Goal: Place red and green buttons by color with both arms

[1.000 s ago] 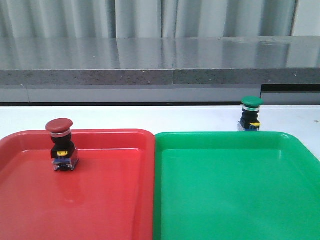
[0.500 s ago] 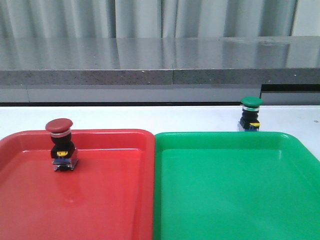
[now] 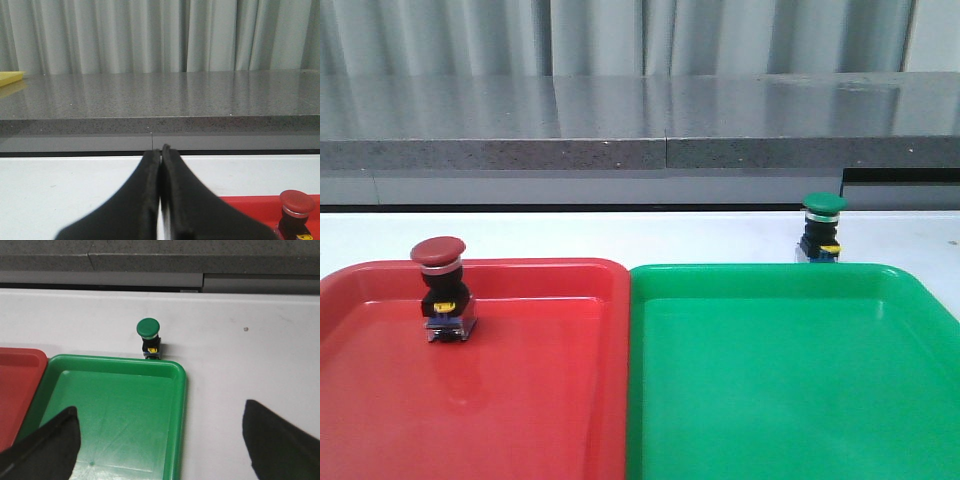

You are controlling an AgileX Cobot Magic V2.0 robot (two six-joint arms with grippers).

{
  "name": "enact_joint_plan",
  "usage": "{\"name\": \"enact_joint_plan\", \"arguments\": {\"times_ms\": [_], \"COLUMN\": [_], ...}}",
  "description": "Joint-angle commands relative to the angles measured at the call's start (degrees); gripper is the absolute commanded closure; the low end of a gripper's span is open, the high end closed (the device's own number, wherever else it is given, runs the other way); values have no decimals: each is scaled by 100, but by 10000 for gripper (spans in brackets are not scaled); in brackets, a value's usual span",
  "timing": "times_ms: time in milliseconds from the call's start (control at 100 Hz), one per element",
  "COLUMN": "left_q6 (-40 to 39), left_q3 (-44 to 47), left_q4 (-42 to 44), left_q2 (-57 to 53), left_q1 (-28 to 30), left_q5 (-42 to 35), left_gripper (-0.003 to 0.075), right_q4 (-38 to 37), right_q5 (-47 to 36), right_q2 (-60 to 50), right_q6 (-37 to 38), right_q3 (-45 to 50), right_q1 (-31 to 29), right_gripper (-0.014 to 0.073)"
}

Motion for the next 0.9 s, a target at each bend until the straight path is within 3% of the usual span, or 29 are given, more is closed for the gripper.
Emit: {"name": "enact_joint_plan", "arguments": {"times_ms": [0, 490, 890], "left_q6": [-62, -62, -62], "left_q3": [241, 241, 241], "left_q4": [-29, -29, -29], "left_q2": [-164, -164, -164], "left_q1": [12, 12, 12], "left_q5": [-471, -471, -471], "left_gripper": [739, 739, 739], "right_q4": [166, 312, 312], "right_q5": [-622, -1028, -1368], "right_q2": [251, 2910, 4970], "right_q6": [-33, -33, -38], "right_q3": [-216, -1379, -2447], "right_q1": [-26, 436, 437], "right_gripper": [-61, -61, -61]}}
